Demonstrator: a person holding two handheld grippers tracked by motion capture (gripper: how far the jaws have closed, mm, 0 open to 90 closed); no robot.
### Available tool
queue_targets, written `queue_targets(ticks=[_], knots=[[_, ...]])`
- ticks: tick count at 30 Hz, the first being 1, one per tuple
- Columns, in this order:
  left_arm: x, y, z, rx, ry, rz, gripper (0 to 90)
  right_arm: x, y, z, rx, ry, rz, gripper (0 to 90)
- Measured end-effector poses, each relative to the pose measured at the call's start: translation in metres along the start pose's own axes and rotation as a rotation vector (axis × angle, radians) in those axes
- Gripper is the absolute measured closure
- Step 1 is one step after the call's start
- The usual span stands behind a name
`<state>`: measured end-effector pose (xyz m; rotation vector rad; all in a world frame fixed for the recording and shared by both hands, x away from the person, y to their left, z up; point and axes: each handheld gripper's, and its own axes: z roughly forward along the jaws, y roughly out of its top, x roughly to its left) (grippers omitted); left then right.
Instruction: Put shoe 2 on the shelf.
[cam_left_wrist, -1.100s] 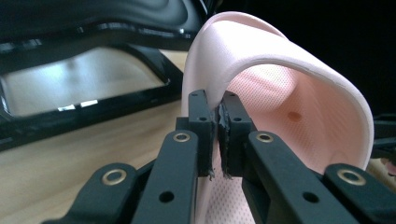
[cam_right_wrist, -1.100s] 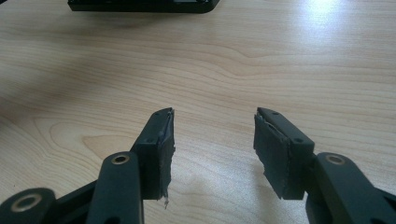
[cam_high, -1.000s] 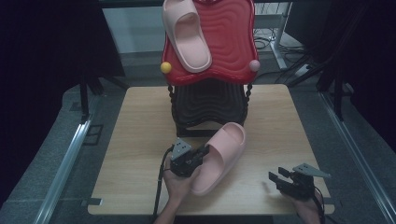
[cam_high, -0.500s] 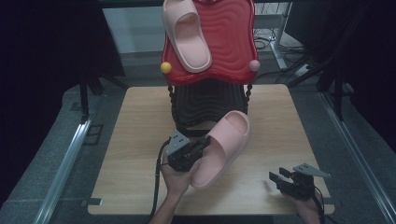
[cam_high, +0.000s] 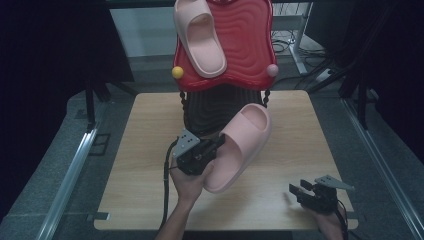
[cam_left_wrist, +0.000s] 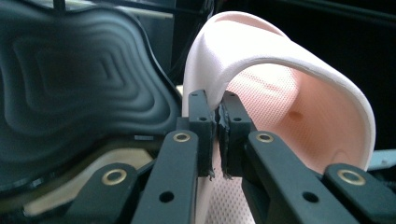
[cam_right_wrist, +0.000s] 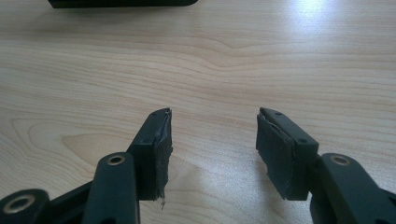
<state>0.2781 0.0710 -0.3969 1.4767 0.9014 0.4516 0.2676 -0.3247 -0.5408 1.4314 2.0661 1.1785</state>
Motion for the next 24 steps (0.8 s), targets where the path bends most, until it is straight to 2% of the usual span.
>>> queue_targets(ticks=[9,15,24], knots=[[0.001,0.03,-0.003,-0.049,-0.003,0.013,85.4,0.002,-0.001,0.003,0.002,0.003,-0.001,44.5],[0.001,0.042,-0.002,-0.072,-0.001,0.01,85.4,0.001,-0.001,0.003,0.004,0.001,-0.001,44.5],[0.001,0.057,0.002,-0.081,0.011,0.024,85.5,-0.001,-0.001,0.001,0.0,-0.005,0.01,44.5]])
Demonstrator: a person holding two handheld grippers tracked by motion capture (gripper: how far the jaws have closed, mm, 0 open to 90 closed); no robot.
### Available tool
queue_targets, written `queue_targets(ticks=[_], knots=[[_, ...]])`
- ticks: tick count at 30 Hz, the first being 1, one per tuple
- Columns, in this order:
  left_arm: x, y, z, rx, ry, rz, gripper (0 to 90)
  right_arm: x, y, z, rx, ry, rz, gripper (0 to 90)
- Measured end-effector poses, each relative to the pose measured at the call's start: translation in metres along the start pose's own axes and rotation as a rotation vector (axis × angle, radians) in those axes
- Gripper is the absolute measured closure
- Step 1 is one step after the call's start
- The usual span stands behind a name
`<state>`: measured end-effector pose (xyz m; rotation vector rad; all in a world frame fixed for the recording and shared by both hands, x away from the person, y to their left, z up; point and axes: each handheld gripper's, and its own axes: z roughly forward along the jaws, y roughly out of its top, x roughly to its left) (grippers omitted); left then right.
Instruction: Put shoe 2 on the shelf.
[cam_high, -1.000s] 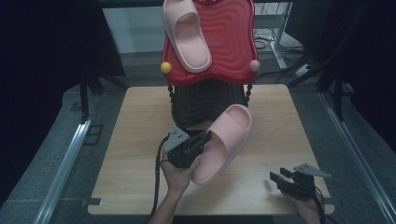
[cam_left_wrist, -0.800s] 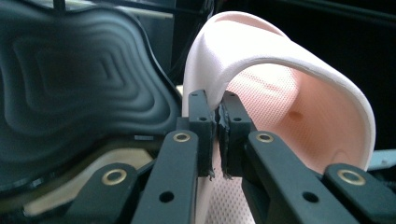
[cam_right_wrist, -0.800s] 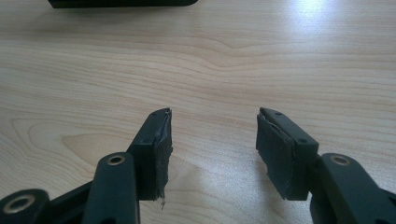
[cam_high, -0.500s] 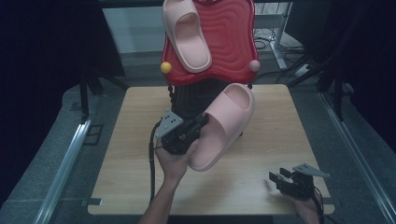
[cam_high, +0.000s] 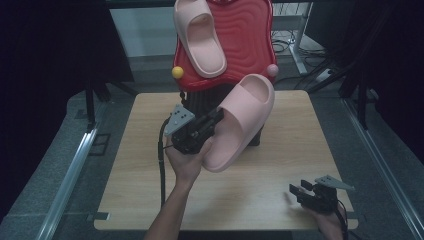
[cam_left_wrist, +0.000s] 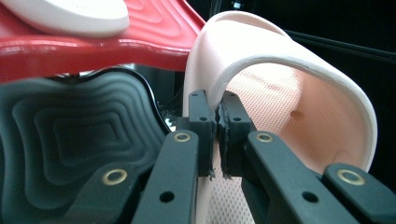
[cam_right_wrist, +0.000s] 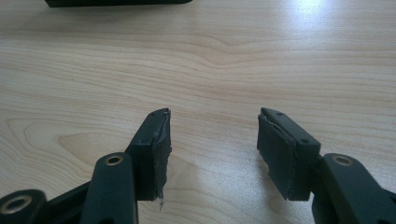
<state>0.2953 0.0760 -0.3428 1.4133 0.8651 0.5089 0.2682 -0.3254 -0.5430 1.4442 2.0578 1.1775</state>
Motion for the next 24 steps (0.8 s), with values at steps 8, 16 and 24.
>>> queue_targets(ticks=[8,16,24], knots=[[0.003,0.011,0.005,-0.021,0.02,-0.008,85.4,0.001,-0.001,0.002,0.005,0.001,-0.01,44.5],[0.003,0.027,0.009,-0.041,0.037,0.0,85.5,0.0,-0.001,0.001,-0.001,0.001,-0.006,44.5],[0.002,0.042,0.021,-0.04,0.051,0.013,85.5,0.0,-0.001,0.001,0.0,0.004,-0.004,44.5]])
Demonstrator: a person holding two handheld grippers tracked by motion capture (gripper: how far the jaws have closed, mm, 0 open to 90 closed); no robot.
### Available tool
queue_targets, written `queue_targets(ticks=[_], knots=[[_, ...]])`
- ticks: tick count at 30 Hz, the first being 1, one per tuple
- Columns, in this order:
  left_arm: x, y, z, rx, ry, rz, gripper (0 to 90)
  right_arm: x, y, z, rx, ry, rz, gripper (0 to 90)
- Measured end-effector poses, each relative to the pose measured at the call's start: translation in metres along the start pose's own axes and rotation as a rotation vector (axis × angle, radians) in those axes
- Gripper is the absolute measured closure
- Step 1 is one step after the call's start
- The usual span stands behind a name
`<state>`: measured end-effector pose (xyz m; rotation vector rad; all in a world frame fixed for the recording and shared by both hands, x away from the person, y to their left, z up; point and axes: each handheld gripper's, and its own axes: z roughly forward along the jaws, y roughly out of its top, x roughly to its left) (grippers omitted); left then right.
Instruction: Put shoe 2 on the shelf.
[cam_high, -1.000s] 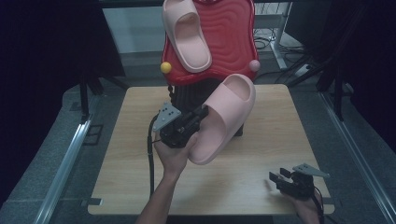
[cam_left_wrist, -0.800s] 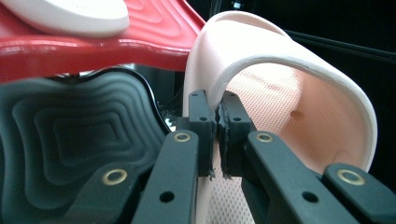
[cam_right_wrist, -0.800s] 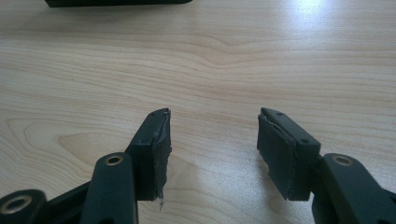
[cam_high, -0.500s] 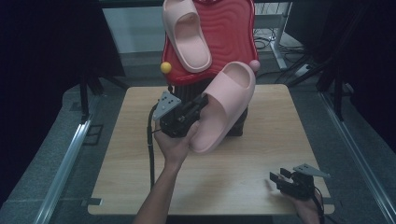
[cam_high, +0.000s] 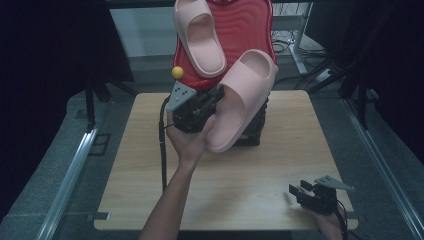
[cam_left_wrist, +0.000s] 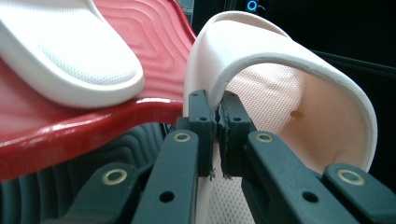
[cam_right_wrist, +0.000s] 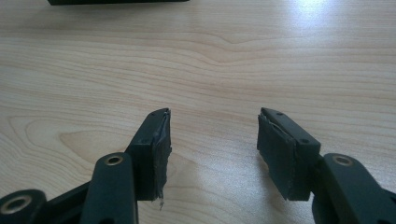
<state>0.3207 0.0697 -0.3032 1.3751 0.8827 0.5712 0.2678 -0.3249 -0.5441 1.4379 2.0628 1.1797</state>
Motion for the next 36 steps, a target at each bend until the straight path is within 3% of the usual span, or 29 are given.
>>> queue_targets(ticks=[19,28,36], knots=[[-0.007,0.044,0.037,-0.029,0.035,0.028,85.5,0.0,0.0,-0.002,-0.006,0.006,0.005,44.1],[-0.006,0.067,0.058,-0.039,0.088,0.056,85.5,-0.002,0.001,-0.003,-0.015,0.008,0.012,43.6],[-0.004,0.082,0.078,-0.039,0.136,0.054,85.6,-0.004,0.001,-0.005,-0.018,0.009,0.018,43.6]])
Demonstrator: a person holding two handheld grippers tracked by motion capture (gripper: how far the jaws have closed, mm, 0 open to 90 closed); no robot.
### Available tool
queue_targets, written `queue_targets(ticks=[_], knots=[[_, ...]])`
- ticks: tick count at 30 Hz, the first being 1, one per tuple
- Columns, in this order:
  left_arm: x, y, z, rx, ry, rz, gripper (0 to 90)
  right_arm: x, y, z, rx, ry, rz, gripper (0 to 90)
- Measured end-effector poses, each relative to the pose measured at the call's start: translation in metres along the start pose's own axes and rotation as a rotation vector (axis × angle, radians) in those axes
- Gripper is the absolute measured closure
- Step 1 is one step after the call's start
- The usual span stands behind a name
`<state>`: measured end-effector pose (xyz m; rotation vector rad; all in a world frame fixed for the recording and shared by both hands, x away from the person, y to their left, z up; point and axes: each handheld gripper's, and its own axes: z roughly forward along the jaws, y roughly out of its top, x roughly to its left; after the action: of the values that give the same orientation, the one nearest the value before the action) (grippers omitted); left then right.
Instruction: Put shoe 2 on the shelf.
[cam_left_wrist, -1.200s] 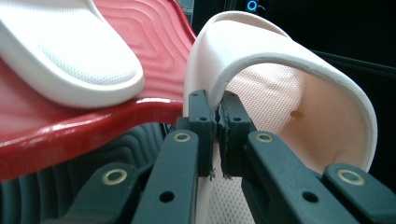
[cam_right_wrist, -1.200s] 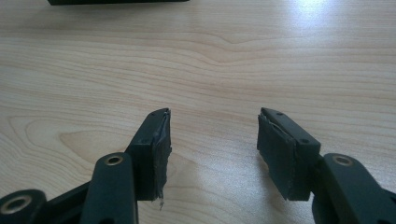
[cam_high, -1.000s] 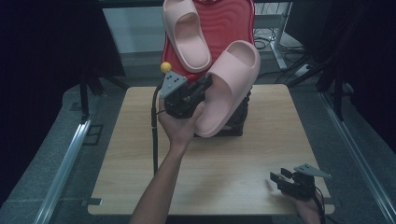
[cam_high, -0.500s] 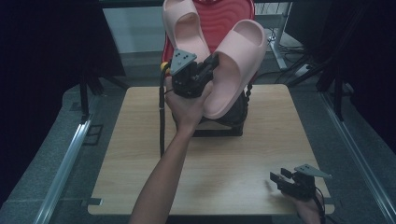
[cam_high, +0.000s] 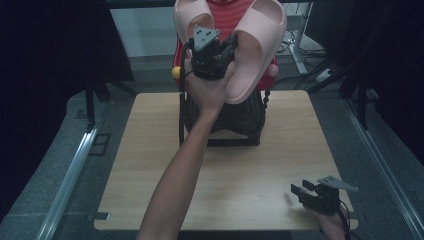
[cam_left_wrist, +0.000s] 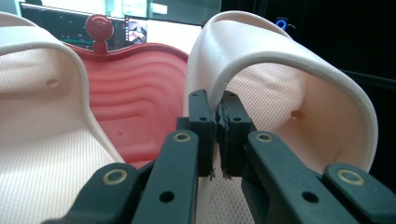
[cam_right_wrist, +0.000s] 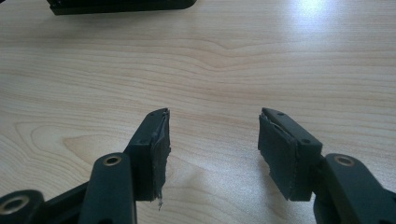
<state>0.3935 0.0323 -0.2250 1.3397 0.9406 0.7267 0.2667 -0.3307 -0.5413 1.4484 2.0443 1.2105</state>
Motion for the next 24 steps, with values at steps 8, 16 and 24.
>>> queue_targets(ticks=[8,16,24], knots=[[-0.001,0.014,0.023,0.012,0.042,0.005,85.5,-0.003,0.0,0.0,-0.004,-0.005,0.014,42.7],[-0.007,0.025,0.046,0.014,0.081,0.017,85.6,-0.005,0.0,-0.004,-0.017,-0.015,0.032,41.4],[-0.01,0.026,0.073,0.019,0.152,0.014,85.5,-0.005,0.0,-0.006,-0.025,-0.016,0.041,41.1]])
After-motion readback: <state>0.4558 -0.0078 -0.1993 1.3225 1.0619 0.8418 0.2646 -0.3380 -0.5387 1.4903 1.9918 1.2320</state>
